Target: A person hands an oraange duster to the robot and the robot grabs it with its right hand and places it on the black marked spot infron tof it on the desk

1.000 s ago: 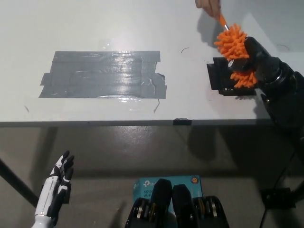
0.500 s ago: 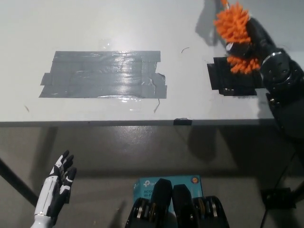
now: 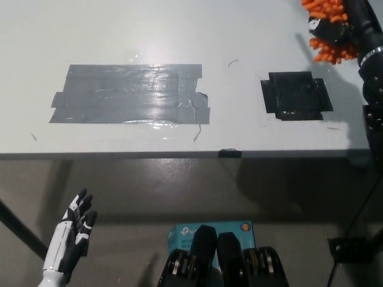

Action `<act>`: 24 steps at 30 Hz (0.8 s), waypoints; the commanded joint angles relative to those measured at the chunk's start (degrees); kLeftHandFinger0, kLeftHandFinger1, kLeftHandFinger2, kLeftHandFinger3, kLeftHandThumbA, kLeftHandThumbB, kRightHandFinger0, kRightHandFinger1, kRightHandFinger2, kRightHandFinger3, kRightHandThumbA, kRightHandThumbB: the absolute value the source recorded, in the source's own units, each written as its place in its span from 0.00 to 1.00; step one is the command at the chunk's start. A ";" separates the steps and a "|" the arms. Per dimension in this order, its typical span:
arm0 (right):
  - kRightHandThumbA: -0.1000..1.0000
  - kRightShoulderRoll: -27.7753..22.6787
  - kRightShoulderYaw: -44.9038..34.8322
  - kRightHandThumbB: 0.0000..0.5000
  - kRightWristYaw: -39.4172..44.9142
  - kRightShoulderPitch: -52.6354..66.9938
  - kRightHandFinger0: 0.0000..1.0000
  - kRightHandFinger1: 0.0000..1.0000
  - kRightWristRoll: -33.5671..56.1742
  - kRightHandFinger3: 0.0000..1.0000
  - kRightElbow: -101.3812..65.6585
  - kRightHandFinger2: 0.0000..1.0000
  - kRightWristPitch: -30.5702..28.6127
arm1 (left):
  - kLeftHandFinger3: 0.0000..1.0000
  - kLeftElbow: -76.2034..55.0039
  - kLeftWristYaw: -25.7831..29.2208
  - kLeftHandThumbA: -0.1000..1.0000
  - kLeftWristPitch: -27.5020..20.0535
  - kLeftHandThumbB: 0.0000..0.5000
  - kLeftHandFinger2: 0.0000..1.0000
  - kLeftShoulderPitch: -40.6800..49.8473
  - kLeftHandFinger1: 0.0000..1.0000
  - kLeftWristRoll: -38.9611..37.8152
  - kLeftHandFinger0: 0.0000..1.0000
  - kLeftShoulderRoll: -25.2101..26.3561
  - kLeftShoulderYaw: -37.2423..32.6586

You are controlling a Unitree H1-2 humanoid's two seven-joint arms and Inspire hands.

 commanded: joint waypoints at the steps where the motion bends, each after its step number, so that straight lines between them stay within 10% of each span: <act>1: 0.00 -0.45 1.09 0.32 1.22 -3.89 0.07 0.57 -2.51 1.00 4.63 0.92 0.06 | 1.00 -1.48 0.42 0.87 -1.09 0.31 1.00 0.79 1.00 0.20 0.95 1.04 0.28; 13: 0.00 1.09 4.53 0.35 -5.03 -8.38 0.31 0.82 -0.31 1.00 31.64 1.00 -6.23 | 1.00 -1.72 0.31 0.87 -0.53 0.30 1.00 -0.17 1.00 -1.08 0.99 0.53 0.48; 19: 0.00 0.88 5.22 0.30 -6.26 -9.50 0.30 0.73 0.13 1.00 38.10 0.97 -8.87 | 1.00 -1.73 -0.53 0.86 -0.14 0.29 1.00 -0.42 1.00 -2.24 1.00 0.95 0.62; 20: 0.15 1.08 4.91 0.44 -3.92 -10.08 0.74 1.00 1.09 1.00 38.50 1.00 -6.32 | 1.00 -1.69 -0.32 0.86 -0.38 0.26 1.00 -0.34 1.00 -1.57 0.98 1.14 0.54; 21: 0.15 1.19 4.64 0.44 -2.30 -10.45 0.74 1.00 1.74 1.00 38.65 1.00 -4.52 | 1.00 -1.66 -0.19 0.86 -0.55 0.26 1.00 -0.29 1.00 -1.17 0.98 1.22 0.48; 22: 0.30 1.18 4.78 0.49 -0.70 -10.85 1.00 1.00 2.13 1.00 39.04 1.00 -3.66 | 1.00 -1.63 -0.06 0.86 -0.62 0.28 1.00 -0.25 1.00 -0.92 0.97 1.22 0.45; 24: 0.47 1.08 5.81 0.56 0.48 -11.38 1.00 1.00 1.93 1.00 39.77 1.00 -3.50 | 1.00 -1.53 0.09 0.87 -0.69 0.29 1.00 -0.23 1.00 -0.79 0.96 1.18 0.46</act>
